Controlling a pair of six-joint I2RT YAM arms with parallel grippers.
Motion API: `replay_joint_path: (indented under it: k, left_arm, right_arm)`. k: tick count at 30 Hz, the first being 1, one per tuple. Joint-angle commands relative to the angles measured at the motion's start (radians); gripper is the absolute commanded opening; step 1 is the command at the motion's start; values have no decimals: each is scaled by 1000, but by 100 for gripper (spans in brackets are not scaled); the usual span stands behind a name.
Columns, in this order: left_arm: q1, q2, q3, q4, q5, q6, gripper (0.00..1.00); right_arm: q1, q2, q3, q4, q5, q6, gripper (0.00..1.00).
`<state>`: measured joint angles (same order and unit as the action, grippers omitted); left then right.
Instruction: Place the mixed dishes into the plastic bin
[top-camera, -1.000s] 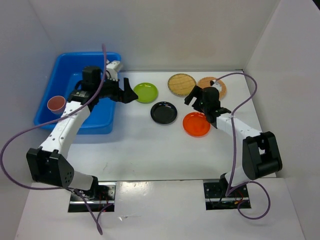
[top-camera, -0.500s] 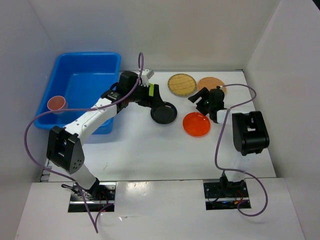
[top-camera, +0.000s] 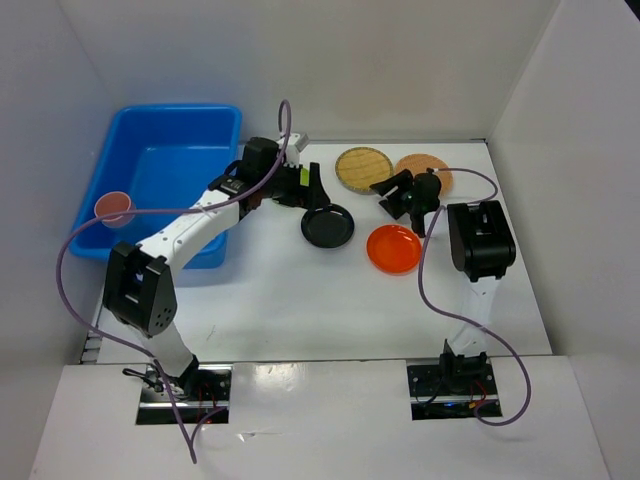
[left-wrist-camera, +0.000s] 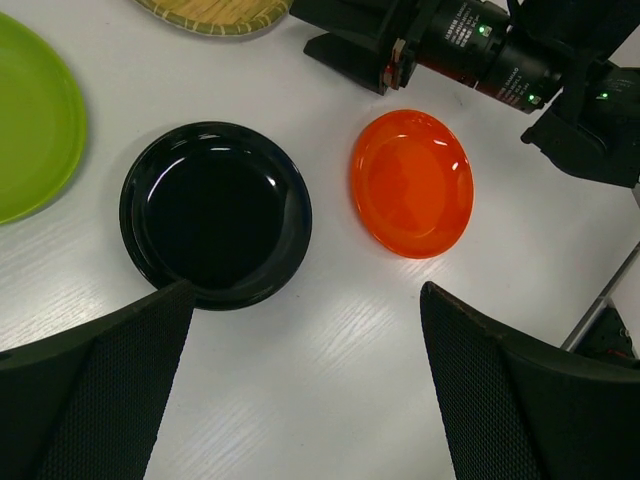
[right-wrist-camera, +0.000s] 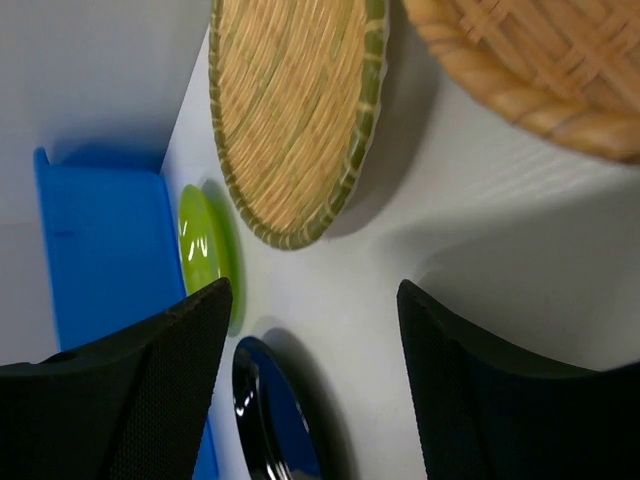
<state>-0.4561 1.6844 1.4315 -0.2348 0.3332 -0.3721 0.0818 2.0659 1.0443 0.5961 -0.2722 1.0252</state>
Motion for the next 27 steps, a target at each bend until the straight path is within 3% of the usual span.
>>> replay_joint_path:
  k: [1, 7, 24, 26, 27]
  left_arm:
    - [-1, 35, 63, 19, 3, 18, 100]
    - [-1, 98, 121, -3, -6, 27, 100]
    - [36, 116, 112, 17, 3, 36, 100]
    - [36, 116, 101, 26, 3, 36, 100]
    - [36, 116, 101, 26, 3, 27, 100]
  right_arm:
    - [-19, 63, 69, 99, -4, 35, 71]
    - [-19, 132, 141, 56, 34, 55, 64]
    - [-19, 224, 253, -64, 129, 133, 58]
    - [-10, 224, 276, -64, 130, 142, 55]
    - [-10, 233, 276, -64, 130, 142, 49]
